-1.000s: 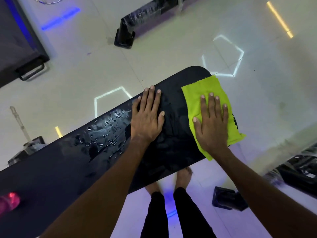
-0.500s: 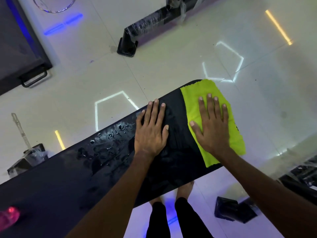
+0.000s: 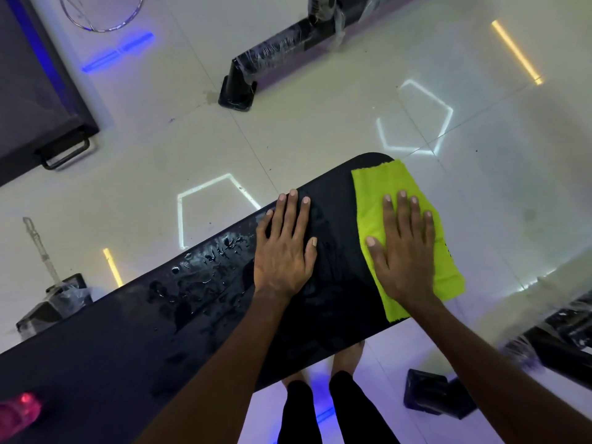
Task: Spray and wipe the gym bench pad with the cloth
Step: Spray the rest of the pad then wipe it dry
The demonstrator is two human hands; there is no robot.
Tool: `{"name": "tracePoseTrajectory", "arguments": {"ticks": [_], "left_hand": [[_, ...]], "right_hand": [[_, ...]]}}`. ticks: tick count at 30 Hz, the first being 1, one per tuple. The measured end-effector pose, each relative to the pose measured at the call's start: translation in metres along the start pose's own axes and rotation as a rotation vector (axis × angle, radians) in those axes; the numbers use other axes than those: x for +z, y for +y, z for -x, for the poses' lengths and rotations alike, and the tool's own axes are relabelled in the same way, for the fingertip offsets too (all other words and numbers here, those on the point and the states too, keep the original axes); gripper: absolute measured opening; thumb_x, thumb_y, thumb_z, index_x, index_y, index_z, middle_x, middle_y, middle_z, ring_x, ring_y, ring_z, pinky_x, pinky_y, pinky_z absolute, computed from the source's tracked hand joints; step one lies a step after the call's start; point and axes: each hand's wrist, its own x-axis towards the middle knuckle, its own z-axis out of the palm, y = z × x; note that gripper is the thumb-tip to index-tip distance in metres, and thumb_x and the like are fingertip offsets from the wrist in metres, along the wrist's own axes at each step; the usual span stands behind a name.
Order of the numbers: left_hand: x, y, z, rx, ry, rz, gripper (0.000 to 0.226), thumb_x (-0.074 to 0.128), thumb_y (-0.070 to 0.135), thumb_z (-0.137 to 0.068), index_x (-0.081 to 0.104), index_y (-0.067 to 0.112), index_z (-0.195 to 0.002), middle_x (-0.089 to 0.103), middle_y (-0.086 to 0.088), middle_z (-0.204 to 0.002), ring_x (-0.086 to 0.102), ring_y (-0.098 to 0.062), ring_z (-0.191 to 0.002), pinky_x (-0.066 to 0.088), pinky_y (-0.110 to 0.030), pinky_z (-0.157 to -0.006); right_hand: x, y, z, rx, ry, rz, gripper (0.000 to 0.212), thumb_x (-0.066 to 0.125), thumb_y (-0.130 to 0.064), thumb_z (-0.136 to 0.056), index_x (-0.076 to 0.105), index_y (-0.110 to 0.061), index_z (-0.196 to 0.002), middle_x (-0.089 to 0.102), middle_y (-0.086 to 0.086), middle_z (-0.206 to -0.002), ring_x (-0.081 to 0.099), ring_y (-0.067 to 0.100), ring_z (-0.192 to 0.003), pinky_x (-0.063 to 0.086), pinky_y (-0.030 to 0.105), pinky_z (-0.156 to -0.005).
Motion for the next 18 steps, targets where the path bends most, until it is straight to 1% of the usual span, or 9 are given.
{"name": "tracePoseTrajectory", "arguments": {"ticks": [2, 3, 5, 7, 10, 12, 14, 16, 18], "left_hand": [[0.001, 0.000, -0.001, -0.005, 0.005, -0.006, 0.072, 0.031, 0.044, -0.106, 0.008, 0.018, -0.169, 0.005, -0.006, -0.178, 0.005, -0.022, -0.165, 0.017, -0.045, -0.130], [0.002, 0.000, -0.001, -0.004, 0.007, -0.007, 0.072, 0.031, 0.044, -0.106, 0.008, 0.018, -0.169, 0.006, -0.006, -0.178, 0.006, -0.022, -0.165, 0.016, -0.045, -0.130], [0.002, 0.000, 0.000, 0.000, 0.011, -0.008, 0.072, 0.032, 0.044, -0.106, 0.009, 0.018, -0.169, 0.007, -0.006, -0.177, 0.007, -0.022, -0.165, 0.016, -0.045, -0.130], [0.002, 0.000, 0.001, 0.002, 0.015, -0.005, 0.071, 0.033, 0.043, -0.106, 0.009, 0.018, -0.169, 0.007, -0.006, -0.177, 0.007, -0.023, -0.165, 0.015, -0.045, -0.130], [0.001, -0.001, 0.001, 0.006, 0.013, -0.004, 0.071, 0.032, 0.043, -0.107, 0.010, 0.018, -0.169, 0.006, -0.006, -0.177, 0.006, -0.023, -0.165, 0.015, -0.045, -0.130], [0.001, -0.001, 0.001, 0.004, 0.013, -0.012, 0.070, 0.031, 0.043, -0.107, 0.010, 0.017, -0.169, 0.007, -0.007, -0.177, 0.007, -0.023, -0.165, 0.016, -0.045, -0.130], [0.001, 0.000, 0.001, 0.004, 0.011, -0.013, 0.070, 0.030, 0.044, -0.107, 0.009, 0.017, -0.169, 0.007, -0.007, -0.177, 0.008, -0.023, -0.164, 0.016, -0.045, -0.130], [0.001, 0.000, 0.001, 0.005, 0.013, -0.017, 0.070, 0.030, 0.043, -0.107, 0.009, 0.017, -0.169, 0.007, -0.007, -0.177, 0.008, -0.023, -0.164, 0.016, -0.045, -0.130], [0.000, 0.000, 0.000, -0.004, 0.014, -0.015, 0.070, 0.030, 0.043, -0.107, 0.009, 0.017, -0.168, 0.008, -0.007, -0.177, 0.008, -0.023, -0.164, 0.015, -0.045, -0.130]], "right_hand": [[0.003, -0.020, -0.006, 0.085, 0.019, 0.033, 0.075, 0.021, -0.055, -0.107, 0.011, -0.015, -0.170, 0.009, 0.016, -0.178, 0.009, 0.038, -0.165, 0.012, 0.062, -0.131], [0.004, -0.032, -0.014, 0.086, 0.019, 0.049, 0.076, 0.022, -0.056, -0.107, 0.010, -0.014, -0.170, 0.008, 0.018, -0.177, 0.008, 0.040, -0.165, 0.011, 0.063, -0.131], [0.006, -0.047, -0.033, -0.009, -0.013, 0.057, 0.079, 0.022, -0.059, -0.107, 0.009, -0.013, -0.169, 0.005, 0.020, -0.177, 0.006, 0.042, -0.164, 0.008, 0.063, -0.131], [0.004, -0.044, -0.055, -0.137, -0.028, 0.055, 0.080, 0.023, -0.062, -0.107, 0.008, -0.015, -0.170, 0.003, 0.018, -0.178, 0.003, 0.040, -0.165, 0.006, 0.062, -0.132], [-0.001, -0.022, -0.072, -0.205, -0.005, 0.021, 0.074, 0.028, -0.056, -0.108, 0.010, -0.019, -0.170, 0.006, 0.011, -0.179, 0.004, 0.031, -0.166, 0.007, 0.057, -0.133], [-0.003, -0.008, -0.065, -0.145, 0.013, 0.004, 0.072, 0.030, -0.052, -0.108, 0.012, -0.020, -0.170, 0.008, 0.009, -0.179, 0.006, 0.029, -0.166, 0.010, 0.055, -0.133], [-0.005, 0.006, -0.042, -0.019, 0.023, -0.011, 0.071, 0.030, -0.051, -0.108, 0.012, -0.020, -0.170, 0.010, 0.009, -0.179, 0.010, 0.030, -0.166, 0.015, 0.055, -0.132], [-0.005, 0.008, -0.008, 0.130, 0.046, -0.016, 0.071, 0.028, -0.050, -0.108, 0.013, -0.017, -0.170, 0.011, 0.012, -0.178, 0.013, 0.035, -0.165, 0.019, 0.057, -0.130], [0.000, -0.010, 0.019, 0.256, 0.036, 0.007, 0.075, 0.025, -0.052, -0.108, 0.014, -0.012, -0.169, 0.010, 0.019, -0.177, 0.012, 0.041, -0.164, 0.016, 0.061, -0.130]]}}
